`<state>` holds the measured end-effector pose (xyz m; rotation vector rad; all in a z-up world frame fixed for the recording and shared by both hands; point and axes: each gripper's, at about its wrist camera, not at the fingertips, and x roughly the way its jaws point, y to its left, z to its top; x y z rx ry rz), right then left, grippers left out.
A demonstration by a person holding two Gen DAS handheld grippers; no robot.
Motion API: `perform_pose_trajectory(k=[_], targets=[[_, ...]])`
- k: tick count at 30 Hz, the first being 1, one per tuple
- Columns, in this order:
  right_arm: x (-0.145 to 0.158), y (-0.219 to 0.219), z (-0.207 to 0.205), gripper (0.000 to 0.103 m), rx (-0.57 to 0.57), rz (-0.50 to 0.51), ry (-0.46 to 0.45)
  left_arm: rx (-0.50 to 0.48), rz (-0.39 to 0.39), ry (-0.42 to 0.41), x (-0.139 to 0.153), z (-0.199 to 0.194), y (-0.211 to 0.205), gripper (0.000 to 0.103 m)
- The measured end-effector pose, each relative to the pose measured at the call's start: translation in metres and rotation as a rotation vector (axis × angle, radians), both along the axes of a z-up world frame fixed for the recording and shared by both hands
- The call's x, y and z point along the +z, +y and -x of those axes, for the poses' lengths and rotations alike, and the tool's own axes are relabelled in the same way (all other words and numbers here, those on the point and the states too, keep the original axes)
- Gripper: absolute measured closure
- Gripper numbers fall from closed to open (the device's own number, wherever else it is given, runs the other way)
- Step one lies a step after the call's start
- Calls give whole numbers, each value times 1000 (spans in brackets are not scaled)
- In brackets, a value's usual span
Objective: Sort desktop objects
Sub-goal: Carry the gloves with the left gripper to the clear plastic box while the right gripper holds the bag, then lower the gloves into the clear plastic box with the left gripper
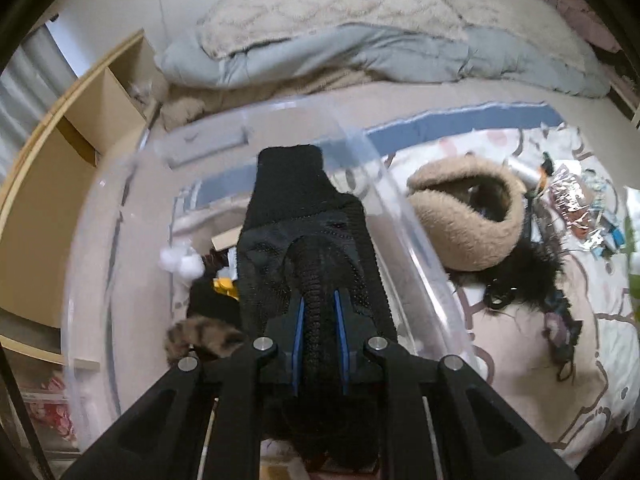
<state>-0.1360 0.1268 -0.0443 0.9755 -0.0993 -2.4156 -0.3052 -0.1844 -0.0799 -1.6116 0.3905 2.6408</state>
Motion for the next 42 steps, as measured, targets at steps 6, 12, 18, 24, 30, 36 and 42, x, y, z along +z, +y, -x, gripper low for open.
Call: perform_pose_trajectory(k=[6,12,18,24,30,36,42], targets=[[-4,-5,4,6,11,3,-18,41,-3,-38,-25,12,-5,88],[-2,-8,4,6,9,11,-21,83,-34,-144,-52,28,-10,83],[1,-15,8,6,6,17,-25,115,-19,-52,-29,18,-18,40],[17,-41,15,6,35,11,1,131,-149,104,26,-19,-45,20],[41,-89,34,6,72,-8,25,83,-65,298,65,-85,-41,20],[54,-153,60,6,81,-42,32,138,-128,468,74,-142,-64,20],[48,-205,87,6,59,-29,-40,262,-127,612,72,-188,-100,20]])
